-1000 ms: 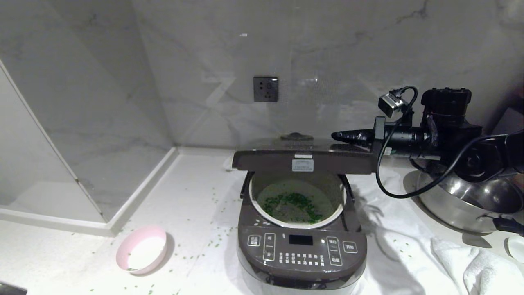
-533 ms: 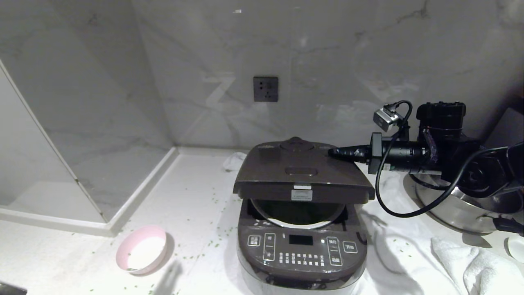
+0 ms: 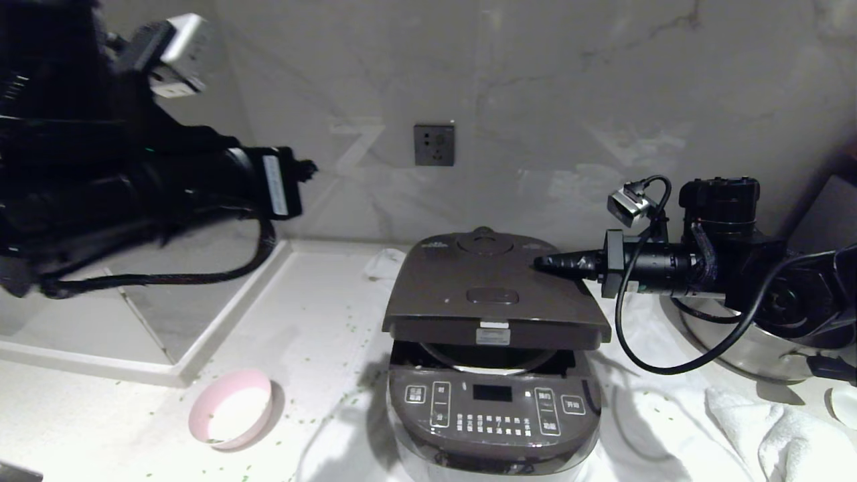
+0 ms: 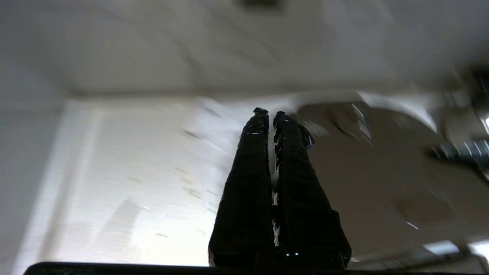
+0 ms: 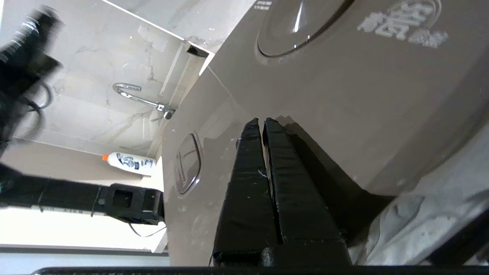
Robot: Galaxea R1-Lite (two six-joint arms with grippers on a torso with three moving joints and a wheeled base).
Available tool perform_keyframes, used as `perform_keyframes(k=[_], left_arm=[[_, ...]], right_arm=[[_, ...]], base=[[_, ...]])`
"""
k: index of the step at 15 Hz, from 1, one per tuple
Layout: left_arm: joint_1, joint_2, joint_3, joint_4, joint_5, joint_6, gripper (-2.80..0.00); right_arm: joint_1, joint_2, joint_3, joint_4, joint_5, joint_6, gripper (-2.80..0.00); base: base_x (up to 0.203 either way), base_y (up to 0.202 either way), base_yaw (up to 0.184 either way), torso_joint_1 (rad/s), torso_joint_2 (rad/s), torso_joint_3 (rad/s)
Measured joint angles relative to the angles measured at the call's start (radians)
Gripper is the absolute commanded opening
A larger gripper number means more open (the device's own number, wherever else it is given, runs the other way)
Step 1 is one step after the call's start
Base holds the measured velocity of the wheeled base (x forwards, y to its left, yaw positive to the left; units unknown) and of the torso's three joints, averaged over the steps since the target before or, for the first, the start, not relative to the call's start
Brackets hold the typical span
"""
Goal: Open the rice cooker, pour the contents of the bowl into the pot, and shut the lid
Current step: Close the rice cooker
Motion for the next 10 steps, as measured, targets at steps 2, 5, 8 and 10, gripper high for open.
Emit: perform_keyframes(k=[2,5,8,10], left_arm=[[-0.097,0.092,-0.003,-0.002,0.012,-0.06,-2.8],[-0.148,0.154,0.055,-0.002,-0.003,-0.086,-2.8],[-0.175,0.167,0.121,-0.005,-0.016,-0.091,-2.8],[-0.184,0.164,0.155,-0.004,-0.016,-0.091,-2.8]], right_arm=[[-0.001,-0.005,0.015,-0.001,-0.001,-0.005,-2.8],[-0.002,-0.008,0.032,-0.015,-0.001,-0.014,-2.8],[-0.002,-0.008,0.035,-0.015,-0.001,-0.014,-2.8],[-0.002,-0.008,0.04,-0.015,-0.001,-0.015,-2.8]], base=[[0.0,0.0,0.0,0.0,0.0,0.0],[0.0,0.0,0.0,0.0,0.0,0.0],[0.0,0.0,0.0,0.0,0.0,0.0],[0.0,0.0,0.0,0.0,0.0,0.0]])
